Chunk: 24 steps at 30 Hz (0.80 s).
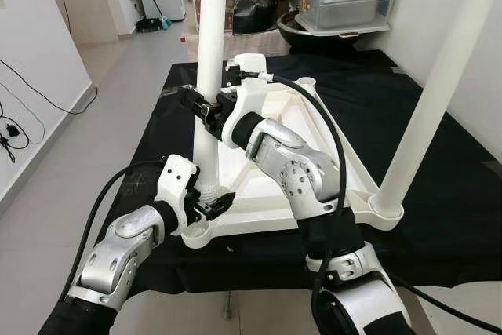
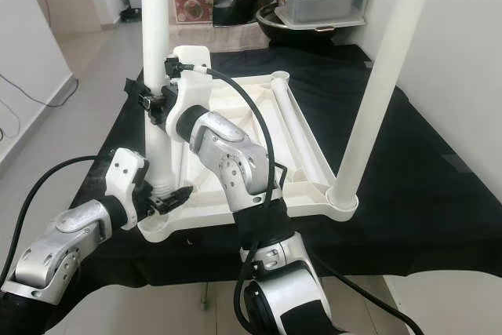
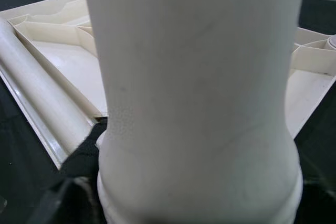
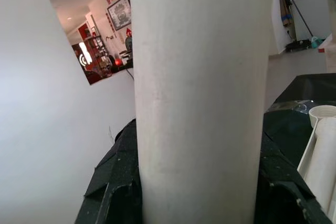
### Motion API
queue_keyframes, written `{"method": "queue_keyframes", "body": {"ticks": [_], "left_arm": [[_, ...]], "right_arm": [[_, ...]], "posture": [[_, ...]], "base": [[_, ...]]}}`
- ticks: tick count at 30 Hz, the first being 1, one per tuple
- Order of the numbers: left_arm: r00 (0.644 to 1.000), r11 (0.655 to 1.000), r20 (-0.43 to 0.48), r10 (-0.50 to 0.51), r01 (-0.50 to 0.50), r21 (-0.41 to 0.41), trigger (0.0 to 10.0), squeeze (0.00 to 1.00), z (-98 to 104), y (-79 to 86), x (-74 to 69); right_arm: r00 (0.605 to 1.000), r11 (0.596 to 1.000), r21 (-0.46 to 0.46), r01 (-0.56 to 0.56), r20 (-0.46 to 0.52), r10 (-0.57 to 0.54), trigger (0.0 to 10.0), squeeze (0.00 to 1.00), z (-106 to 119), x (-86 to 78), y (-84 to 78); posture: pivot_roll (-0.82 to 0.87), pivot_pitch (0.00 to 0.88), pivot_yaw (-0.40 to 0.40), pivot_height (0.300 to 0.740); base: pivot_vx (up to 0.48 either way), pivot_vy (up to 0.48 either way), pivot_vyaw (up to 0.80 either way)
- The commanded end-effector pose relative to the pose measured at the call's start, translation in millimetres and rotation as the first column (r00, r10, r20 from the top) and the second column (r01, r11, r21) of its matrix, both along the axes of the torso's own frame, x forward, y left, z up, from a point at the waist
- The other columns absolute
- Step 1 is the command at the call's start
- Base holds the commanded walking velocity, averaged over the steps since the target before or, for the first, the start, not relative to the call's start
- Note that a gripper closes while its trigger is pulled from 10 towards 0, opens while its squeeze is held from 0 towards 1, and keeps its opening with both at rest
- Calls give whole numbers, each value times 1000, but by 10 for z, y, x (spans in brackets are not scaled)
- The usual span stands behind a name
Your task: Building children table
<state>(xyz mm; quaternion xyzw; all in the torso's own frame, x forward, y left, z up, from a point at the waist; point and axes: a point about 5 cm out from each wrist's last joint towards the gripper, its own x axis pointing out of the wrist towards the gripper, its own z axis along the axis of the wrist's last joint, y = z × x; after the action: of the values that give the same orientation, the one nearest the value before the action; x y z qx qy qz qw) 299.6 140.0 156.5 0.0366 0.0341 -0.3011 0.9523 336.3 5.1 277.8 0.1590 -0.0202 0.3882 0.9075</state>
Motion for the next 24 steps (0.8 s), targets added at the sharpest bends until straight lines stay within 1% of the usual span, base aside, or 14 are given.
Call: {"method": "queue_keyframes", "body": {"ticks": [1, 2, 3, 4, 11, 12, 13, 14, 15, 17, 18, 21, 23, 24], "left_arm": [[1000, 1000, -9, 6, -6, 2, 1137, 0, -43, 14, -20], [1000, 1000, -9, 6, -6, 2, 1137, 0, -43, 14, -20], [1000, 1000, 19, 11, -11, 2, 0, 0, -14, 19, -20], [999, 1000, 41, 25, -25, 4, 0, 0, 14, 35, -13], [997, 998, 51, 55, -57, 23, 0, 0, 23, 65, 1], [997, 997, 47, 61, -63, 43, 10000, 0, 7, 72, 2], [997, 996, 45, 64, -67, 56, 10000, 0, -5, 77, 3], [997, 995, 46, 64, -68, 69, 10000, 0, -11, 81, 2], [997, 994, 52, 60, -64, 87, 10000, 0, -12, 86, -1], [997, 993, 56, 57, -62, 97, 10000, 0, -12, 89, -3], [996, 991, 66, 54, -61, 115, 10000, 0, -8, 98, -6], [995, 983, 96, 36, -52, 177, 10000, 0, 9, 139, -27], [994, 979, 102, 23, -43, 197, 10000, 0, 13, 158, -44], [994, 976, 107, 14, -37, 216, 10000, 0, 15, 180, -61]], "right_arm": [[997, 994, 76, -81, -5, 82, 0, 0, 58, -134, 249], [997, 994, 76, -81, -5, 82, 0, 0, 58, -134, 249], [997, 994, 75, -82, -5, 83, 0, 0, 53, -137, 250], [997, 994, 73, -83, -6, 83, 0, 0, 42, -138, 250], [997, 994, 72, -80, -11, 81, 0, 0, 22, -137, 238], [997, 994, 73, -81, -13, 82, 0, 0, 19, -136, 231], [996, 994, 74, -82, -14, 84, 0, 0, 17, -135, 226], [997, 994, 71, -79, -20, 81, 10000, 0, 7, -128, 211], [997, 995, 69, -75, -21, 77, 10000, 286, 0, -121, 195], [997, 995, 68, -72, -21, 73, 10000, 286, -5, -117, 184], [997, 995, 64, -75, -16, 76, 10000, 1000, -10, -118, 174], [997, 997, 21, -76, -10, 76, 10000, 1000, -42, -104, 134], [996, 996, 17, -85, -20, 85, 10000, 992, -62, -99, 109], [995, 996, 19, -93, -29, 93, 10000, 0, -79, -94, 82]], "posture": [[25, 0, 52, 740], [25, 0, 52, 740], [27, 0, 50, 740], [30, 0, 45, 740], [33, 0, 43, 740], [35, 0, 42, 740], [35, 0, 42, 740], [38, 0, 40, 740], [38, 0, 40, 740], [41, 0, 40, 740], [41, 0, 41, 740], [43, 0, 39, 740], [46, 0, 37, 740], [51, 0, 34, 740]], "base": [[0, 0, 0], [0, 0, 0], [0, 0, 0], [0, 0, 0], [0, 0, 0], [0, 0, 0], [0, 0, 0], [0, 0, 0], [0, 0, 0], [0, 0, 0], [0, 0, 0], [0, 0, 0], [0, 0, 0], [0, 0, 0]]}}
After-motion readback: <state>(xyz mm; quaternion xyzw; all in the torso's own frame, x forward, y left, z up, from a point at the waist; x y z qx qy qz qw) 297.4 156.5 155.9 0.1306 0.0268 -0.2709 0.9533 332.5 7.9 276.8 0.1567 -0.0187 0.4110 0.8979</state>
